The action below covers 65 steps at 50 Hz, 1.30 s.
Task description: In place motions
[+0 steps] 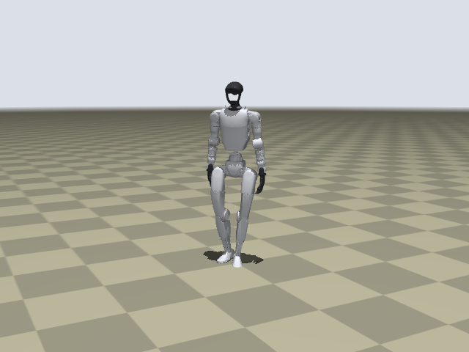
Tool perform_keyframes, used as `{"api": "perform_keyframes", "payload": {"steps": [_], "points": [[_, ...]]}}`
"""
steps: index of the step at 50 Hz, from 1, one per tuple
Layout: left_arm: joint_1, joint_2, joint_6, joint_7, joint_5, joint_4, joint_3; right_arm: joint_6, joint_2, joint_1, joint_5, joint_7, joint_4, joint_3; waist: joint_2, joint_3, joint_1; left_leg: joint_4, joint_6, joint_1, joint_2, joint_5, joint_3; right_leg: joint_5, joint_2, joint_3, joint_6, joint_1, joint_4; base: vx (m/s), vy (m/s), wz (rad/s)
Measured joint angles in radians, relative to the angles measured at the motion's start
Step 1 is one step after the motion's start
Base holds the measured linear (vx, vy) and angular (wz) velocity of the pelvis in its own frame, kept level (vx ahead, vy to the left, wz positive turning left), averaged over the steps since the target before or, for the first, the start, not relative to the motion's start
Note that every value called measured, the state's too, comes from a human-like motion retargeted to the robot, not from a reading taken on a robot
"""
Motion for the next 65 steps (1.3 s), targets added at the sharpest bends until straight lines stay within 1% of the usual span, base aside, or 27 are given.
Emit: {"api": "perform_keyframes", "payload": {"steps": [2,4,8,11,13,18,20,23,24,30,34,36,38,42,47,49,50,51,52,53,54,55,57,59,61,63,65], "points": [[-0.005,0.01,-0.002,-0.011,-0.004,-0.013,-0.023,0.002,-0.003,0.0,0.006,0.01,0.014,0.001,0.006,0.004,-0.023,-0.003,-0.004,0.008,0.028,-0.009,0.067,-0.026,-0.014,-0.05,-0.011,-0.003,0.011,-0.15,-0.19,-2.3],[-0.01,0.019,-0.001,-0.014,0.0,-0.017,-0.034,0.003,-0.012,-0.001,0.019,0.023,0.024,0.001,0.007,0.0,-0.029,-0.009,-0.009,0.014,0.053,-0.02,0.158,-0.047,-0.041,-0.156,-0.018,0.012,0.003,-0.22,-0.23,-3.04],[-0.011,0.031,0.002,-0.013,0.008,-0.01,-0.023,0.005,-0.04,-0.012,0.046,0.04,0.027,-0.006,0.008,-0.009,-0.028,-0.021,-0.019,0.035,0.096,-0.061,0.338,-0.074,-0.091,-0.338,0.003,0.033,-0.009,-0.25,-0.2,-3.63],[0.006,0.036,-0.002,-0.008,-0.002,-0.008,0.0,0.011,-0.06,-0.039,0.064,0.037,0.02,0.002,0.009,-0.01,-0.019,-0.02,-0.029,0.051,0.121,-0.099,0.439,-0.082,-0.111,-0.438,0.003,0.041,-0.011,-0.25,-0.18,-4.26],[0.022,0.039,-0.003,-0.002,-0.005,-0.005,0.026,0.01,-0.067,-0.066,0.073,0.034,0.015,0.015,0.01,-0.012,-0.031,-0.017,-0.046,0.062,0.14,-0.12,0.51,-0.081,-0.121,-0.515,-0.002,0.048,-0.011,-0.32,-0.25,-4.13],[0.056,0.052,-0.001,0.021,0.004,0.007,0.1,0.007,-0.061,-0.124,0.1,0.046,0.004,0.056,0.016,-0.025,-0.089,-0.032,-0.111,0.126,0.172,-0.153,0.838,-0.043,-0.131,-0.672,-0.02,0.05,-0.01,-0.34,-0.28,-3.58],[0.066,0.059,0.002,0.028,0.013,0.011,0.124,0.008,-0.053,-0.135,0.108,0.043,0.01,0.064,0.008,-0.036,-0.113,-0.035,-0.136,0.144,0.17,-0.16,0.948,0.007,-0.135,-0.689,-0.017,0.039,-0.018,-0.28,-0.25,-2.81],[0.076,0.076,0.005,0.036,0.017,0.011,0.139,0.011,-0.037,-0.131,0.122,0.032,0.038,0.068,-0.016,-0.056,-0.157,-0.021,-0.158,0.157,0.164,-0.175,1.01,0.114,-0.135,-0.624,-0.002,0.004,-0.044,-0.21,-0.25,-2.09],[0.076,0.083,0.006,0.037,0.019,0.009,0.14,0.013,-0.032,-0.127,0.125,0.03,0.052,0.066,-0.024,-0.062,-0.167,-0.016,-0.164,0.16,0.163,-0.177,1.021,0.129,-0.132,-0.598,0.002,-0.007,-0.05,-0.17,-0.28,-1.74],[0.066,0.091,0.015,0.056,0.017,-0.007,0.149,0.048,-0.024,-0.106,0.119,0.029,0.176,0.032,-0.018,-0.088,-0.227,-0.01,-0.197,0.184,0.18,-0.15,1.07,0.117,-0.101,-0.465,0.007,-0.056,-0.029,-0.09,-0.22,-1.22],[0.051,0.058,0.014,0.05,-0.013,-0.026,0.157,0.058,-0.04,-0.083,0.13,0.01,0.244,-0.001,0.017,-0.114,-0.292,0.003,-0.203,0.192,0.189,-0.133,1.084,0.105,-0.097,-0.457,0.075,-0.047,-0.04,0.01,-0.13,-0.41],[0.044,0.033,0.008,0.056,-0.014,-0.031,0.145,0.064,-0.058,-0.068,0.151,-0.002,0.28,-0.024,0.036,-0.137,-0.29,0.012,-0.205,0.198,0.185,-0.135,1.082,0.08,-0.108,-0.458,0.113,-0.042,-0.033,0.14,-0.01,-0.4],[0.037,0.009,0.0,0.061,-0.013,-0.032,0.125,0.074,-0.076,-0.059,0.163,-0.01,0.314,-0.05,0.054,-0.157,-0.271,0.02,-0.204,0.202,0.178,-0.149,1.072,0.06,-0.117,-0.45,0.132,-0.039,-0.022,0.11,-0.04,-0.48],[0.033,-0.024,-0.01,0.058,-0.023,-0.031,0.09,0.1,-0.092,-0.065,0.144,-0.019,0.337,-0.079,0.103,-0.188,-0.288,0.028,-0.198,0.189,0.183,-0.159,1.027,0.058,-0.116,-0.422,0.11,-0.055,-0.004,0.07,-0.07,-0.03],[0.024,-0.031,-0.004,0.049,-0.01,-0.024,0.081,0.096,-0.07,-0.086,0.135,-0.01,0.272,-0.075,0.142,-0.186,-0.327,0.032,-0.197,0.196,0.202,-0.119,1.048,0.052,-0.11,-0.404,0.1,-0.062,-0.005,0.01,-0.1,0.07],[0.032,-0.031,-0.002,0.048,-0.006,-0.025,0.089,0.09,-0.055,-0.094,0.136,0.003,0.236,-0.067,0.114,-0.189,-0.323,0.089,-0.148,0.197,0.208,-0.085,0.991,0.053,-0.141,-0.379,0.096,-0.066,-0.01,0.03,-0.13,-0.26],[0.039,-0.029,-0.002,0.046,-0.006,-0.027,0.095,0.089,-0.047,-0.099,0.134,0.01,0.218,-0.061,0.087,-0.192,-0.314,0.141,-0.111,0.189,0.21,-0.064,0.945,0.055,-0.166,-0.357,0.094,-0.07,-0.009,0.03,-0.13,-0.78],[0.049,-0.026,-0.003,0.045,-0.007,-0.03,0.103,0.089,-0.039,-0.105,0.13,0.012,0.204,-0.053,0.054,-0.198,-0.294,0.195,-0.055,0.177,0.204,-0.057,0.921,0.061,-0.198,-0.324,0.092,-0.08,-0.007,0.02,-0.13,-0.97],[0.06,-0.023,-0.003,0.044,-0.008,-0.032,0.112,0.089,-0.03,-0.112,0.123,0.012,0.189,-0.044,0.022,-0.205,-0.28,0.268,0.005,0.15,0.204,-0.061,0.871,0.069,-0.231,-0.297,0.09,-0.091,-0.005,0.02,-0.12,-0.88],[0.075,-0.018,-0.003,0.043,-0.01,-0.034,0.12,0.088,-0.021,-0.121,0.11,0.009,0.171,-0.035,-0.006,-0.213,-0.279,0.38,0.073,0.093,0.216,-0.084,0.767,0.08,-0.266,-0.283,0.086,-0.104,-0.007,0.03,-0.1,-0.78],[0.089,-0.013,-0.002,0.042,-0.014,-0.032,0.126,0.084,-0.014,-0.128,0.097,0.006,0.157,-0.024,-0.023,-0.215,-0.266,0.476,0.097,0.03,0.223,-0.109,0.659,0.088,-0.278,-0.263,0.077,-0.116,-0.008,0.04,-0.09,-0.88],[0.103,-0.008,-0.001,0.041,-0.018,-0.028,0.13,0.078,-0.009,-0.135,0.082,0.003,0.145,-0.011,-0.034,-0.213,-0.247,0.565,0.099,-0.036,0.227,-0.134,0.549,0.094,-0.278,-0.239,0.065,-0.129,-0.009,0.03,-0.09,-1.93],[0.114,-0.006,0.005,0.041,-0.027,-0.009,0.142,0.064,-0.008,-0.152,0.063,0.008,0.12,0.026,-0.063,-0.175,-0.136,0.593,0.091,-0.105,0.136,-0.131,0.401,0.11,-0.262,-0.129,0.047,-0.143,-0.013,-0.03,-0.07,-2.67],[0.112,-0.006,0.01,0.041,-0.04,0.014,0.156,0.054,-0.01,-0.174,0.045,0.017,0.095,0.051,-0.072,-0.123,-0.085,0.549,0.093,-0.139,0.055,-0.115,0.276,0.135,-0.244,-0.089,0.029,-0.136,-0.031,-0.13,-0.03,-2.02],[0.12,-0.009,0.012,0.039,-0.047,0.027,0.172,0.045,-0.013,-0.187,0.028,0.022,0.079,0.068,-0.077,-0.088,-0.046,0.471,0.106,-0.151,-0.001,-0.11,0.207,0.154,-0.229,-0.052,0.018,-0.132,-0.046,-0.03,-0.01,-1.7],[0.145,-0.017,0.012,0.036,-0.048,0.031,0.18,0.041,-0.014,-0.189,0.019,0.023,0.075,0.076,-0.064,-0.067,-0.003,0.353,0.114,-0.158,-0.044,-0.112,0.118,0.174,-0.195,-0.018,0.01,-0.12,-0.067,0.11,0.0,-1.88],[0.177,-0.026,0.01,0.035,-0.049,0.033,0.182,0.044,-0.016,-0.182,0.025,0.023,0.079,0.078,-0.025,-0.047,0.049,0.229,0.093,-0.156,-0.079,-0.086,-0.03,0.191,-0.125,0.028,-0.004,-0.092,-0.094,0.18,0.01,-2.11]]}}
